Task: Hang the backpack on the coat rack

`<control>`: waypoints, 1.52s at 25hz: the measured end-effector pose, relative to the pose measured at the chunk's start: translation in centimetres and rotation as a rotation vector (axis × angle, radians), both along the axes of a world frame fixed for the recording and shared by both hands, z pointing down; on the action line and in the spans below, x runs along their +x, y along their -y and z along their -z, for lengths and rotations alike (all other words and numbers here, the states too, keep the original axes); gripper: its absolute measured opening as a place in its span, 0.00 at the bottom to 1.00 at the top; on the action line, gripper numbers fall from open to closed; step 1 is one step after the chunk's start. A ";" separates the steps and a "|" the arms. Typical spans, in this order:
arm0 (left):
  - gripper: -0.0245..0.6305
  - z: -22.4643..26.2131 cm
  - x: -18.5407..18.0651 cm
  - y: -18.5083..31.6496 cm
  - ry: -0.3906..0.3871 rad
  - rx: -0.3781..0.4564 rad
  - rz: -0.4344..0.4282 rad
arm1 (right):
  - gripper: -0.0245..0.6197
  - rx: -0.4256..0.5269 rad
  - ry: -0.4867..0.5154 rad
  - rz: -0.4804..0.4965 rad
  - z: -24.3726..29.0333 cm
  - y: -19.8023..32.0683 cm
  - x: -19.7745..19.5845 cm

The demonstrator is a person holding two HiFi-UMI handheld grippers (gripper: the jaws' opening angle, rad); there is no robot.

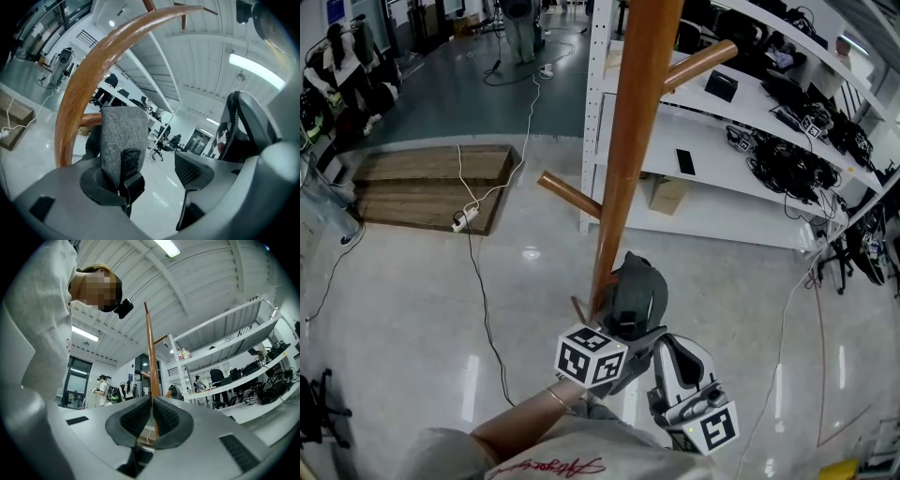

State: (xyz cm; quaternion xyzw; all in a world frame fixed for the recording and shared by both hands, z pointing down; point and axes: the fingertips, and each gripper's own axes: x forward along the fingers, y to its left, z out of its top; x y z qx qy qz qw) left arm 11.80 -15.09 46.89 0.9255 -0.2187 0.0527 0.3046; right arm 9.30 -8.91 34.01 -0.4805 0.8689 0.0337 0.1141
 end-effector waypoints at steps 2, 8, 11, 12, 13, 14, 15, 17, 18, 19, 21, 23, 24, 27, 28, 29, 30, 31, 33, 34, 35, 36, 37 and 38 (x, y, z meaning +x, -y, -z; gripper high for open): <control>0.58 -0.1 -0.4 0.1 0.037 -0.001 0.041 | 0.08 -0.001 0.000 0.003 -0.1 -0.1 0.0; 0.63 0.4 -1.5 -0.4 0.100 0.017 0.095 | 0.08 0.007 -0.002 0.024 0.2 -0.5 -0.4; 0.63 0.6 -2.3 -0.7 0.137 0.013 0.100 | 0.08 0.007 -0.010 0.027 0.1 -0.7 -0.4; 0.63 0.7 -2.4 -0.8 0.147 0.009 0.099 | 0.08 0.006 -0.009 0.029 0.1 -0.8 -0.3; 0.63 0.7 -2.6 -1.0 0.159 0.006 0.098 | 0.08 0.006 -0.006 0.032 0.1 -0.8 -0.4; 0.63 0.6 -2.9 -1.3 0.174 0.007 0.098 | 0.08 0.007 -0.004 0.037 0.2 -0.9 -0.5; 0.63 0.5 -3.3 -1.5 0.188 0.010 0.102 | 0.08 0.009 -0.003 0.043 0.2 -1.0 -0.7; 0.63 0.8 -4.3 -2.0 0.199 0.040 0.122 | 0.08 0.013 -0.004 0.056 0.2 -1.1 -1.1; 0.63 1.3 -4.8 -2.3 0.194 0.061 0.135 | 0.08 0.014 -0.004 0.062 0.2 -1.1 -1.2; 0.63 2.0 -5.2 -2.6 0.183 0.078 0.147 | 0.08 0.015 -0.002 0.069 0.2 -1.1 -1.3; 0.63 3.4 -5.9 -3.2 0.133 0.092 0.161 | 0.08 0.019 0.002 0.083 0.3 -1.3 -1.5; 0.63 5.1 -6.5 -3.9 0.061 0.124 0.170 | 0.08 0.028 0.005 0.098 0.5 -1.4 -1.9; 0.63 5.9 -6.9 -4.1 0.033 0.152 0.177 | 0.08 0.035 0.003 0.105 0.7 -1.5 -2.0; 0.47 7.6 -8.7 -4.0 -0.011 0.230 0.272 | 0.08 0.056 -0.004 0.120 1.2 -1.5 -2.3; 0.16 8.1 -9.6 -3.8 -0.025 0.252 0.322 | 0.08 0.060 -0.005 0.123 1.3 -1.5 -2.3; 0.07 8.5 -10.2 -3.7 -0.039 0.274 0.356 | 0.08 0.063 -0.006 0.126 1.4 -1.5 -2.4; 0.07 8.8 -10.6 -3.7 -0.049 0.294 0.370 | 0.08 0.063 -0.008 0.129 1.4 -1.4 -2.4; 0.07 9.1 -10.7 -3.8 -0.051 0.312 0.371 | 0.08 0.062 -0.010 0.132 1.4 -1.4 -2.4; 0.06 9.4 -10.6 -4.1 -0.033 0.349 0.356 | 0.08 0.057 -0.016 0.137 1.2 -1.3 -2.6; 0.06 9.6 -10.4 -4.3 -0.027 0.363 0.346 | 0.08 0.055 -0.018 0.138 1.1 -1.2 -2.6; 0.06 9.7 -10.3 -4.4 -0.029 0.368 0.340 | 0.08 0.053 -0.017 0.140 1.1 -1.1 -2.6; 0.06 9.9 -10.2 -4.4 -0.035 0.366 0.340 | 0.08 0.051 -0.016 0.141 1.0 -1.1 -2.6; 0.06 10.0 -10.2 -4.4 -0.038 0.363 0.344 | 0.08 0.050 -0.017 0.142 0.9 -1.0 -2.7; 0.06 10.0 -10.2 -4.3 -0.036 0.365 0.350 | 0.08 0.047 -0.020 0.144 0.7 -0.9 -2.8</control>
